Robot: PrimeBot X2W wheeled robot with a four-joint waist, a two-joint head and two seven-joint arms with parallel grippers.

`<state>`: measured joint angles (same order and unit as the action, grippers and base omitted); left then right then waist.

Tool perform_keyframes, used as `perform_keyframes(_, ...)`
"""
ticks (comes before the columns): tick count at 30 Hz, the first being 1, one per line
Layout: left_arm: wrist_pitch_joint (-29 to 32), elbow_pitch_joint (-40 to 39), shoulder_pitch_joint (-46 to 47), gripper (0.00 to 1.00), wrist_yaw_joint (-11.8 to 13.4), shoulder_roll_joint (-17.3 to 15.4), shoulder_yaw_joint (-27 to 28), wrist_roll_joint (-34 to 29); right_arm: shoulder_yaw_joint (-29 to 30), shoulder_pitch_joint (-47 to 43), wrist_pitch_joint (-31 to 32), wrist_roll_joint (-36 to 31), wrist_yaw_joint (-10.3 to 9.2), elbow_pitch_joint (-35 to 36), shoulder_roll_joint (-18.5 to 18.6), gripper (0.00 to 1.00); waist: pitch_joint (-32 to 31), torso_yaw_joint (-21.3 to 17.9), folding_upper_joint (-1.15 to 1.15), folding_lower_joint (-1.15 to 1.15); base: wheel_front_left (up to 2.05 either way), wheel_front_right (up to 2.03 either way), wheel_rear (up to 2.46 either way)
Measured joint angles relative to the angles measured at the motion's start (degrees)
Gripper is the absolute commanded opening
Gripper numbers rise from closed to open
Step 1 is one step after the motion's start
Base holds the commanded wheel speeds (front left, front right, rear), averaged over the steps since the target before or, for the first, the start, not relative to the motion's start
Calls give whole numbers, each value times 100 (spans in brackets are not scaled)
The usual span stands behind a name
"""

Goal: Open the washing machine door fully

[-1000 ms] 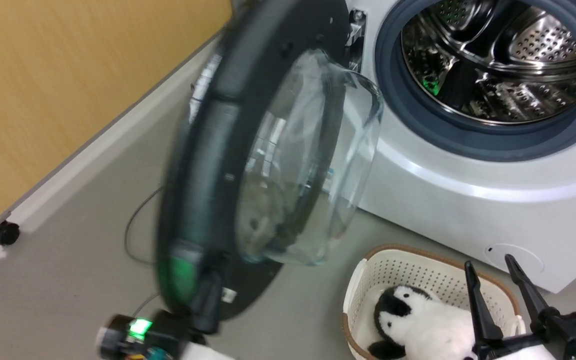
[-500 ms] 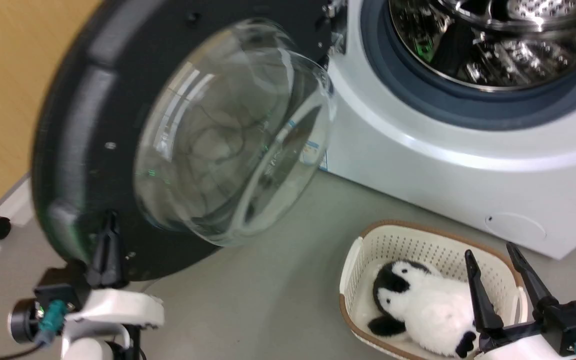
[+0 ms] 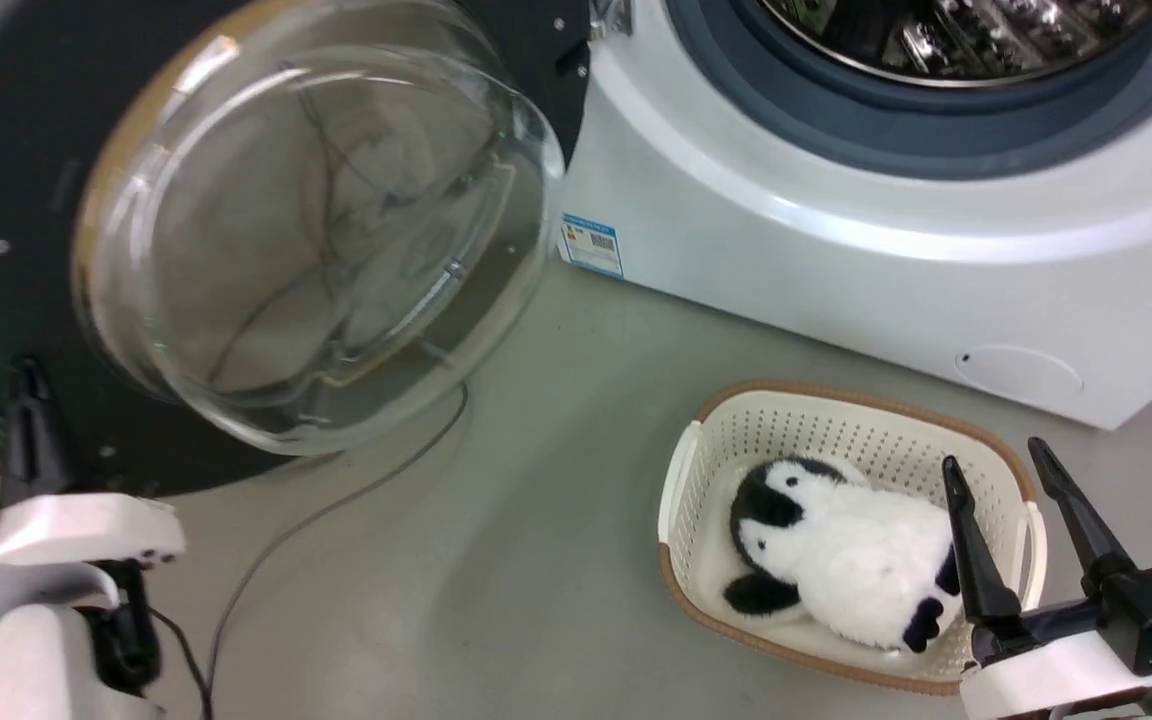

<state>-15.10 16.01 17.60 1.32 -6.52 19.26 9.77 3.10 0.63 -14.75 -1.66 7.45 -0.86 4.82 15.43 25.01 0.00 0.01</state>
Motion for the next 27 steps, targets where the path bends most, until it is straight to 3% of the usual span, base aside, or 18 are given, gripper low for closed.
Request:
perform_keyframes(9,0,583,529,0,-148,-244,515,-77,48,198,0,-31,0,12,65,100,327,-181,0,0,0,0,0)
perform_keyframes(17,0,1445,1012,0,-210,-689,1034,-94,133,252,0,-37,0,54,89,100,442,-418,0,0,0,0,0)
perform_keyframes(27,0,1809,1206,0,-338,-793,1163,-216,193,252,0,-38,0,57,43,100,301,-477,0,0,0,0,0)
